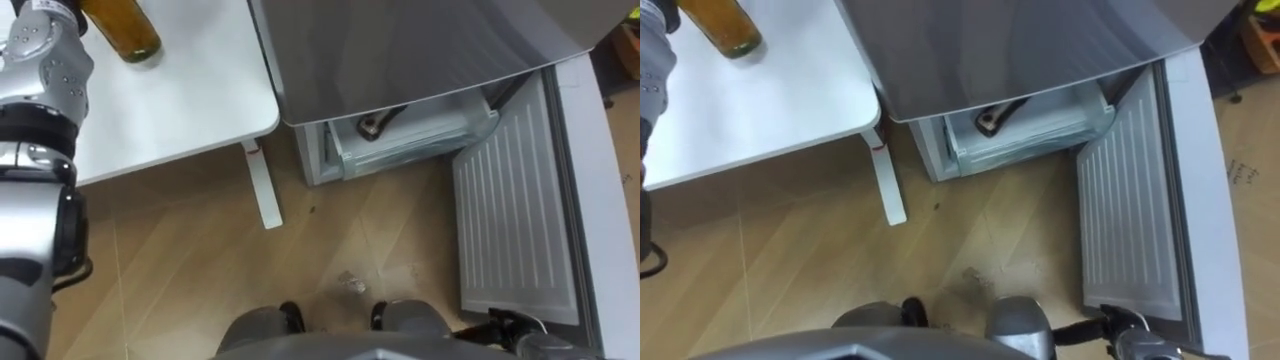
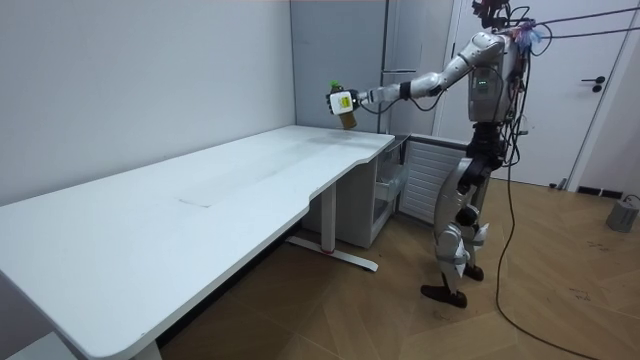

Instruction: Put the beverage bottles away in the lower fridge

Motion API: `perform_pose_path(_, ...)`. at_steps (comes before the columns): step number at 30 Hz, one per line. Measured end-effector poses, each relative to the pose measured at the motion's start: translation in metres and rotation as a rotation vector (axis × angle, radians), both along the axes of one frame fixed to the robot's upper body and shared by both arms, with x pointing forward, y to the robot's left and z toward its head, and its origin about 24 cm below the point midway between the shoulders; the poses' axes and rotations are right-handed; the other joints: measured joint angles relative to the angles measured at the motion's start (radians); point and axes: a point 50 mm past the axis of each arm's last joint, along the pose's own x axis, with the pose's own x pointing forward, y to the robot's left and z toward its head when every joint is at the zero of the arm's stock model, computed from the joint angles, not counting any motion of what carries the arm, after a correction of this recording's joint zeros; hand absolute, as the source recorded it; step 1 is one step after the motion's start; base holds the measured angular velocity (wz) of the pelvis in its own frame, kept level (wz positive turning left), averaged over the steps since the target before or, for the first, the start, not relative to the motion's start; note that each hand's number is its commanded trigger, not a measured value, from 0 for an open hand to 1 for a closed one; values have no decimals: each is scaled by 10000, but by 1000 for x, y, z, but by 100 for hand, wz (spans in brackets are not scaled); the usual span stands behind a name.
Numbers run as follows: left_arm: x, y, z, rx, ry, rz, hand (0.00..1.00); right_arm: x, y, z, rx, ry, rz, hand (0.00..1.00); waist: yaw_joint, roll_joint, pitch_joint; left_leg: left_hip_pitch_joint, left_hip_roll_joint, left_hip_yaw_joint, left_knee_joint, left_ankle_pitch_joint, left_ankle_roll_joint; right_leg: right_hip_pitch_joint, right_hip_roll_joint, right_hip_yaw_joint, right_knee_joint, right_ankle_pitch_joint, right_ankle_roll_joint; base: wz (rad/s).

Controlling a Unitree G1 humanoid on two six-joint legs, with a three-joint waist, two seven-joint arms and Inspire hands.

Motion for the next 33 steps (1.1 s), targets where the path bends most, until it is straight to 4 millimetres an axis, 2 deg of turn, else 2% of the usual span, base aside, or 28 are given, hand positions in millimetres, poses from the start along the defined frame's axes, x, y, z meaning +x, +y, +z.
perform_pose_path(1, 0, -4, 7, 83, -334, -182, 100, 1, 0, 1, 21, -152, -31, 0, 57, 25, -96, 65, -34, -7, -109, 57, 2, 22, -21, -7, -5, 2, -1, 0)
perform_pose_path(3, -3, -9, 13, 226, -803, -486, 100, 2, 0, 1, 47, -298, 14, 0, 205, 21, -197, 405, -118, -10, -447, 198, -8, 286, -70, -15, -160, 8, -5, 3)
perform_pose_path(6, -19, -18, 13, 562, -1445, -1079, 100, 2, 0, 2, 65, -490, -81, 0, 358, 98, -309, 984, -139, 10, -794, 264, -65, 793, -72, -62, -384, 28, -13, 0)
perform_pose_path(7, -23, -21, 14, 676, -1594, -1234, 100, 3, 0, 2, 82, -555, -101, 0, 397, 116, -321, 1045, -138, 8, -823, 270, -74, 841, -70, -73, -389, 27, -14, 0)
perform_pose_path(11, -43, -42, 15, 972, -2319, -2339, 100, 12, 3, 4, 456, -1007, -151, 0, 608, 86, -320, 1438, -177, -96, -1036, 353, -110, 1298, -76, -232, -584, 25, -27, 7)
perform_pose_path(16, -67, -66, 5, 358, -2720, -3274, 100, 15, 16, 1, 1037, -1166, -266, 0, 845, -182, -230, 1676, -196, -251, -1050, 365, -136, 1628, -33, -309, -877, -31, -8, 8)
perform_pose_path(18, -73, -71, 1, 224, -2675, -3383, 100, 16, 20, 1, 1250, -1116, -228, 0, 962, -259, -248, 1619, -194, -278, -1043, 365, -137, 1610, -25, -347, -879, -30, -8, 5)
perform_pose_path(23, -91, -80, -18, 11, -2317, -3710, 100, 31, 25, 5, 1768, -1652, -31, 0, 1003, -346, -244, 1570, -200, -346, -989, 363, -139, 1725, -21, -440, -896, -16, -27, 5)
perform_pose_path(26, -97, -80, -30, -160, -1870, -3979, 100, 32, 25, 5, 1931, -1703, -101, 0, 1021, -357, -245, 1597, -238, -532, -980, 363, -140, 1827, -28, -575, -907, -8, -43, 17)
perform_pose_path(30, -104, -82, -40, -325, -1581, -4352, 100, 25, 26, 3, 2100, -1435, -131, 0, 1036, -446, -185, 1718, -303, -715, -993, 357, -148, 2065, -45, -789, -1084, -22, -29, 15)
perform_pose_path(33, -111, -86, -46, -594, -1501, -4633, 100, 26, 26, 3, 2157, -1443, -100, 0, 1119, -499, -162, 1635, -298, -727, -974, 356, -150, 1993, -40, -786, -1097, -45, -16, 2)
